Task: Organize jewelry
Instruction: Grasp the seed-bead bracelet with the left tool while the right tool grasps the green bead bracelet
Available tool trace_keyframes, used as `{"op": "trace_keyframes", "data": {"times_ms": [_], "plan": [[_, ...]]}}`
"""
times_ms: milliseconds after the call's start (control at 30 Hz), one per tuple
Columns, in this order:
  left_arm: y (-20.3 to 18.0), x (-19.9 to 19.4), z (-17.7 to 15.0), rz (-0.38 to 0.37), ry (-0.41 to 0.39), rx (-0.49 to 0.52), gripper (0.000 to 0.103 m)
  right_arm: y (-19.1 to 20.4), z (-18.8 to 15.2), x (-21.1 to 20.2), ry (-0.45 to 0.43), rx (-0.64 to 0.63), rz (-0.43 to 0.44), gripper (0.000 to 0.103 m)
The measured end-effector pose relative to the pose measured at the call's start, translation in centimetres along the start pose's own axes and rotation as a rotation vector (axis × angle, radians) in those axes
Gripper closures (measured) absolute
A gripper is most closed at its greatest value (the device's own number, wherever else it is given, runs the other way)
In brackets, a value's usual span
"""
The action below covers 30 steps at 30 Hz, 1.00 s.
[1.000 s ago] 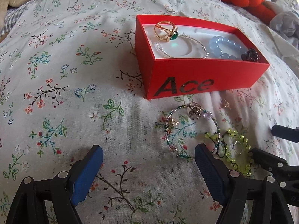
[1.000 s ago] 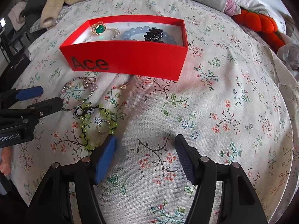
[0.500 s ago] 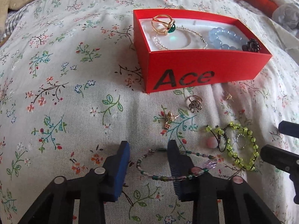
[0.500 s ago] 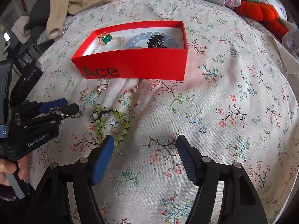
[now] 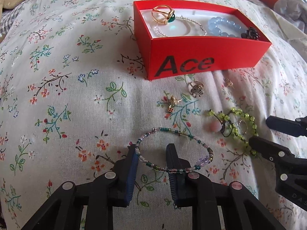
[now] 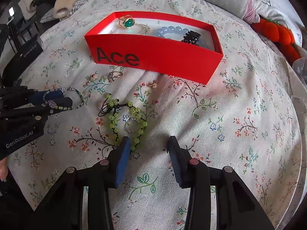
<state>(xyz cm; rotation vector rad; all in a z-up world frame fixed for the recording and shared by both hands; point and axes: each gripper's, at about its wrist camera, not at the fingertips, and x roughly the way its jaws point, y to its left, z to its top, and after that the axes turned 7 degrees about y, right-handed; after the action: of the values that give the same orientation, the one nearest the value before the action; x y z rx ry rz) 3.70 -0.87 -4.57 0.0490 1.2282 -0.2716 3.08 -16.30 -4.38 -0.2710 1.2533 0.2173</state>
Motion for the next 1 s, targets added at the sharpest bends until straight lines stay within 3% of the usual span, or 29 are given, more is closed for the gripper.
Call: {"op": "trace_keyframes", "data": {"times_ms": [100, 167, 233, 333, 467, 567, 700, 800, 933, 1000], "plan": [[-0.2, -0.1, -0.2, -0.009, 0.017, 0.021, 0.077, -0.1, -0.1, -0.1, 0.005, 0.002, -0.003, 0.073], [-0.3, -0.2, -0.4, -0.020, 0.027, 0.043, 0.070, -0.1, -0.1, -0.3, 0.007, -0.001, 0.008, 0.082], [-0.6, -0.4, -0.7, -0.043, 0.038, 0.064, 0.054, -0.3, -0.3, -0.6, 0.004, 0.001, 0.023, 0.090], [-1.2, -0.7, -1.4, -0.059, 0.055, 0.106, 0.039, -0.7, -0.4, -1.1, 0.001, 0.017, 0.048, 0.102], [-1.7, -1.0, -2.1, -0.051, 0.062, 0.157, 0.037, -1.9, -0.8, -1.5, 0.005, 0.064, 0.093, 0.102], [-0.7, -1.6, -2.2, -0.089, 0.059, 0.116, 0.037, -2.5, -0.9, -2.1, -0.010, 0.089, 0.130, 0.102], [1.2, -2.1, -1.5, -0.136, 0.036, 0.011, 0.040, -3.1, -0.6, -2.9, -0.041, 0.111, 0.207, 0.100], [1.9, -1.8, -1.1, -0.146, 0.040, -0.038, 0.058, -3.6, 0.1, -3.2, -0.049, 0.130, 0.252, 0.099], [2.3, -0.9, -0.6, -0.125, 0.044, -0.074, 0.075, -3.9, 1.3, -2.8, -0.050, 0.151, 0.287, 0.078], [2.1, -0.7, -0.3, -0.108, 0.043, -0.078, 0.081, -3.7, 2.1, -2.3, -0.044, 0.155, 0.296, 0.076]]}}
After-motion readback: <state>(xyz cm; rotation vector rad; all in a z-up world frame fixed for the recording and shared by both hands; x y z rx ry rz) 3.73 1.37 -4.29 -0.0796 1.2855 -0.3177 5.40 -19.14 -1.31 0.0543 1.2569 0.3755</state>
